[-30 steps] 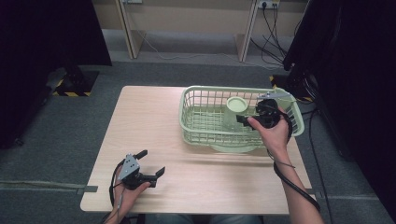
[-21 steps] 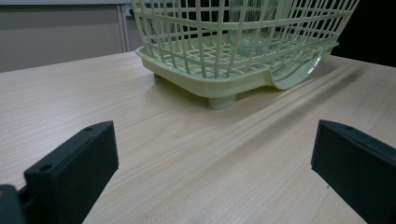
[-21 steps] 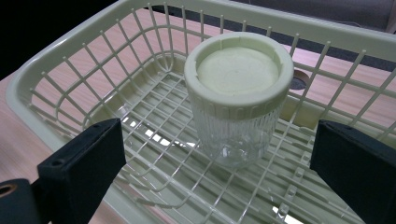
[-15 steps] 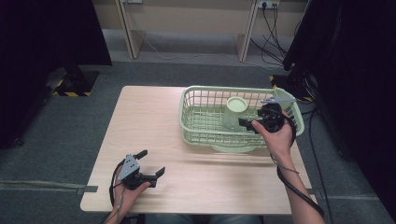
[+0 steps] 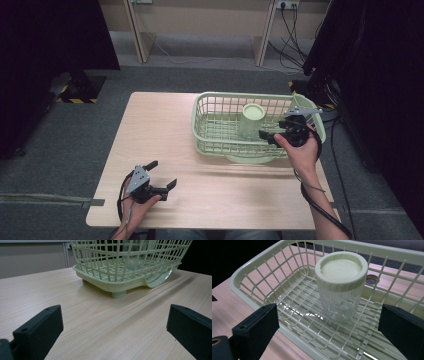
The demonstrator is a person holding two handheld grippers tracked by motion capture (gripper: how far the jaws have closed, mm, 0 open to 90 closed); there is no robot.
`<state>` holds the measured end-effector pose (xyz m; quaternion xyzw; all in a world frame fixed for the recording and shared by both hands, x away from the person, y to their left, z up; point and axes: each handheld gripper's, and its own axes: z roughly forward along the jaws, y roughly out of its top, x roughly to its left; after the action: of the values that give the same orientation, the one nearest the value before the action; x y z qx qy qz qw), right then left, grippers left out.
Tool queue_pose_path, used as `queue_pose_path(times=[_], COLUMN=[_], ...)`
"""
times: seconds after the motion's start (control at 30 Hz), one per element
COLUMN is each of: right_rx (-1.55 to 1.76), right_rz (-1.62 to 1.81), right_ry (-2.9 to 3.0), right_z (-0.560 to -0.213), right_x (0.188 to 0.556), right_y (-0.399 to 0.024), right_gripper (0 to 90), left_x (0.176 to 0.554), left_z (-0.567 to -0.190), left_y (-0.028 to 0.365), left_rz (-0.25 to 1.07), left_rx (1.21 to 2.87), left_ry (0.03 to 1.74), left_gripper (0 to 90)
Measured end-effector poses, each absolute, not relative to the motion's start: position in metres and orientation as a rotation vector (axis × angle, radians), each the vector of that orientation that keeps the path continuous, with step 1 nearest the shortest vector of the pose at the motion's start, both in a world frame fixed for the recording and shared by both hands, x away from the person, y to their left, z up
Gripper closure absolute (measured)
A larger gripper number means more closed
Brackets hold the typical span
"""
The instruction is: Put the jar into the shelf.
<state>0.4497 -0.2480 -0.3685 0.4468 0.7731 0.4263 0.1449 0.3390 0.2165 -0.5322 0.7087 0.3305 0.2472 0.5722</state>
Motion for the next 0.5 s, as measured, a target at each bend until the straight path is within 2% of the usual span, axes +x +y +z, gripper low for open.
queue_pose_path(times=[0.5], right_rx=[1.275], right_rz=[1.233], right_ry=[2.221], right_z=[-0.372], right_x=[0.433], right_y=[-0.259], right_gripper=[3.3], left_x=[0.339], left_z=[-0.532], left_y=[0.216], left_rz=[0.582], left_rx=[1.662], left_ry=[0.776], left_gripper=[0.3])
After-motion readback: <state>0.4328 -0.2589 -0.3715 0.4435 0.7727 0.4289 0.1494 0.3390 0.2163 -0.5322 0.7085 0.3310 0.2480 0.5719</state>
